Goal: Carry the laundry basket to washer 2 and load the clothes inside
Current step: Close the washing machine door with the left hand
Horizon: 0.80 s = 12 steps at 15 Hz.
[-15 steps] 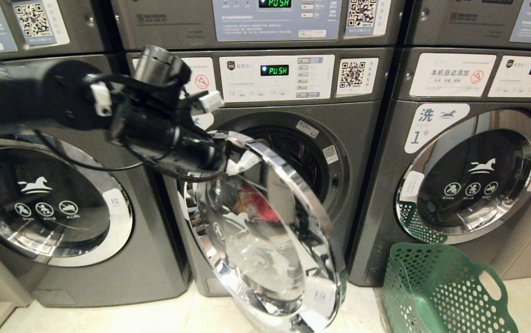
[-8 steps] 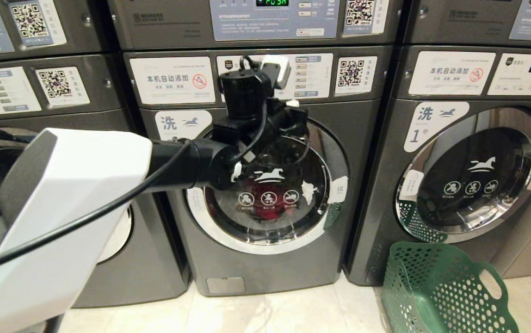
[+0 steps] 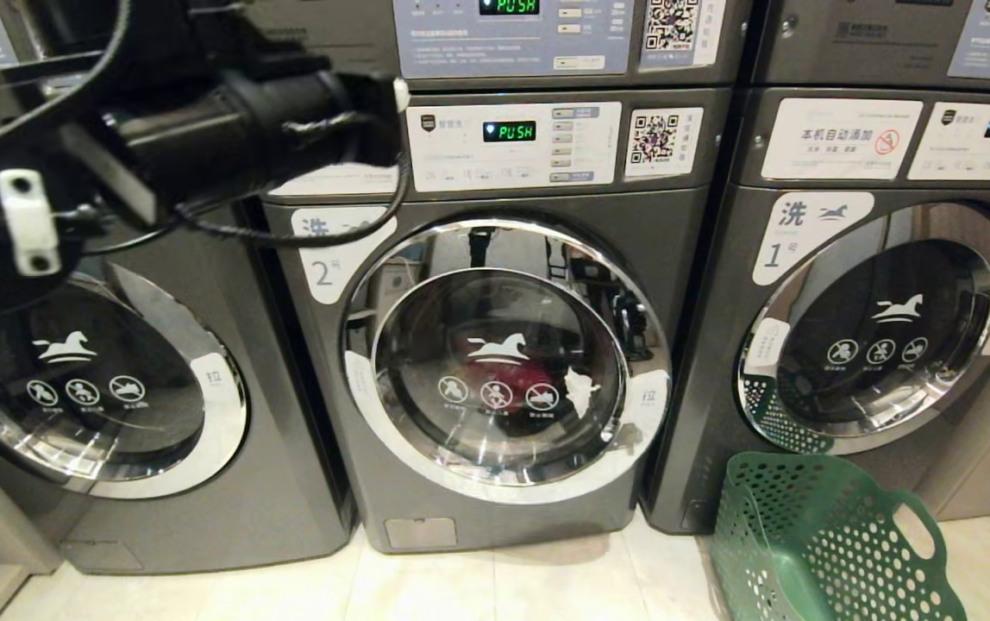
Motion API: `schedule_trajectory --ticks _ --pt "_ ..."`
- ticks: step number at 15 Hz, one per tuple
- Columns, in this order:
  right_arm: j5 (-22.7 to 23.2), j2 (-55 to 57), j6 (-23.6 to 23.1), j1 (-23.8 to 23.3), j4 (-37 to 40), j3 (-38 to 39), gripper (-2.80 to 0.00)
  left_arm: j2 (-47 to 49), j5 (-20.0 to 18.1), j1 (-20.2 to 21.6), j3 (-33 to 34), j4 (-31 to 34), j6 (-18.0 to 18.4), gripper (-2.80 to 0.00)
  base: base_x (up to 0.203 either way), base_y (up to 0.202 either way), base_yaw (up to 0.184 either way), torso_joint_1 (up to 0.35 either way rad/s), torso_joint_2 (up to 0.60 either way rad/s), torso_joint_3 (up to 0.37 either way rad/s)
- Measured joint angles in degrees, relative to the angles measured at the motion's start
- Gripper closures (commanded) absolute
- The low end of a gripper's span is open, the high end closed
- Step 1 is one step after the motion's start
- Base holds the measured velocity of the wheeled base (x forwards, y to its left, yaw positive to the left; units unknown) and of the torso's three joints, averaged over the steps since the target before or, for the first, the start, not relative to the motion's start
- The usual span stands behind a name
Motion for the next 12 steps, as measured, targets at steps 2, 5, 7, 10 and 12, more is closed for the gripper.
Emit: schedule_trajectory --ticks 2,5,7,10,12 --pt "1.7 0.0 -5.7 0.1 0.1 -0.1 0.00 -6.0 -2.9 2.8 13.3 4.7 -1.3 0.00 0.000 0.000 0.000 0.000 0.00 0.000" --pt "1.7 0.0 -6.3 0.1 -0.1 0.0 0.00 -5.9 -6.6 4.5 23.2 3.4 -3.2 0.00 0.000 0.000 0.000 0.000 0.00 0.000" --pt "1.8 0.0 -6.3 0.1 -0.1 0.0 0.00 -1.7 -7.8 4.8 23.4 -1.2 -3.7 0.00 0.000 0.000 0.000 0.000 0.00 0.000" --pt "1.8 0.0 -6.3 0.1 -0.2 0.0 0.00 0.1 -8.3 4.3 23.2 -2.3 -3.9 0.00 0.000 0.000 0.000 0.000 0.00 0.000" --pt "1.7 0.0 -5.6 0.1 -0.2 0.0 0.00 -2.0 -8.2 4.3 24.2 0.9 -3.9 0.00 0.000 0.000 0.000 0.000 0.00 0.000"
